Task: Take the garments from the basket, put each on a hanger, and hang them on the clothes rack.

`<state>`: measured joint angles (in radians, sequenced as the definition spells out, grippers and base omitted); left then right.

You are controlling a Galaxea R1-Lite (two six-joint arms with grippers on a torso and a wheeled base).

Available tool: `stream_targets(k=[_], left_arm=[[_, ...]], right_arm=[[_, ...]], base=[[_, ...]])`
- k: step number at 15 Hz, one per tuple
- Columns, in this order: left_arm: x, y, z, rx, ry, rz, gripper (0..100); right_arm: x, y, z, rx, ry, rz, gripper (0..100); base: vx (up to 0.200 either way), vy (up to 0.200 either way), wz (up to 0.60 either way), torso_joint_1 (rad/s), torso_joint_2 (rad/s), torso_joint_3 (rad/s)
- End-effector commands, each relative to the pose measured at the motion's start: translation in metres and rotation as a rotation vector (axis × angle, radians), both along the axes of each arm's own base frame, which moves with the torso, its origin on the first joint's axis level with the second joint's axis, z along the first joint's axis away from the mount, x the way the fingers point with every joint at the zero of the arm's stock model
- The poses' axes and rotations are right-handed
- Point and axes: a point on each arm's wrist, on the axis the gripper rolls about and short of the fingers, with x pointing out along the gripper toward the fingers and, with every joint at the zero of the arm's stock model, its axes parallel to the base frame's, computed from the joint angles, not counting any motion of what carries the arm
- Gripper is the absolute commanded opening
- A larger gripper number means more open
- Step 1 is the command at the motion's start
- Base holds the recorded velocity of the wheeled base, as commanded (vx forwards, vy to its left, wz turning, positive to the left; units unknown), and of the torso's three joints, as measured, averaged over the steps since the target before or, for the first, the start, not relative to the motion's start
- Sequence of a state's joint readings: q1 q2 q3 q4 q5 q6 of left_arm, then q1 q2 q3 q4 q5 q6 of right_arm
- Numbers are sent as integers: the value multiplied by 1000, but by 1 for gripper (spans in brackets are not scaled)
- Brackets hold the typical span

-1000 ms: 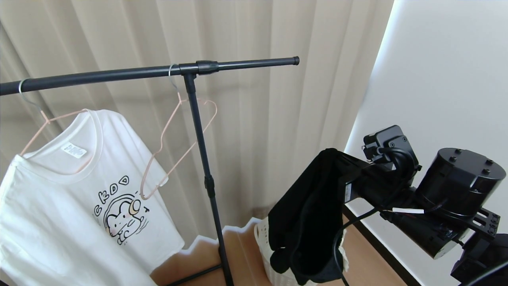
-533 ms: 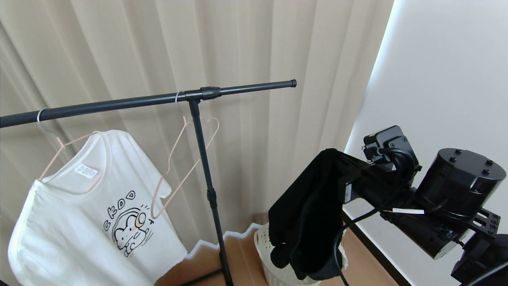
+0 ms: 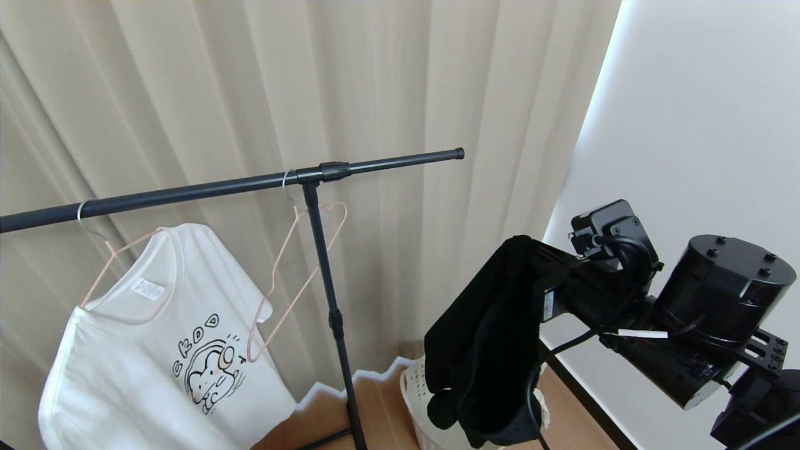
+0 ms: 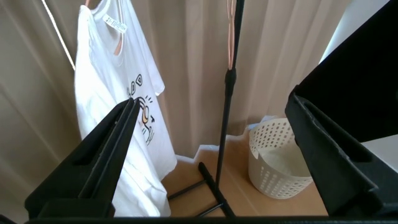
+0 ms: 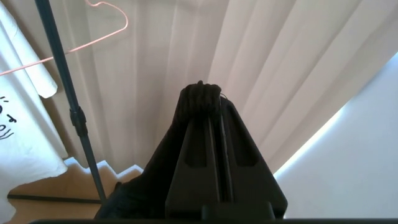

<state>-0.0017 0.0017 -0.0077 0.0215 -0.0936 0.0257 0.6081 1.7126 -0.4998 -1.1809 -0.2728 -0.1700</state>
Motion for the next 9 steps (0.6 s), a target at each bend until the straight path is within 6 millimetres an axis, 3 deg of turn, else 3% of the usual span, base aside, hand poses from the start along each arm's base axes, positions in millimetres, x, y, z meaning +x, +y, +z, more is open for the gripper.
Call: stream_targets(k=[1,9], left_arm=[[0,0,0,0,0,0,100],[0,0,0,0,0,0,100]], right_arm=[[0,0,-1,-1,1,1,0],[-1,0,0,1,-2,1,0]], base=[[0,0,0,149,-344,-193],[0,0,0,162,-338,-185]])
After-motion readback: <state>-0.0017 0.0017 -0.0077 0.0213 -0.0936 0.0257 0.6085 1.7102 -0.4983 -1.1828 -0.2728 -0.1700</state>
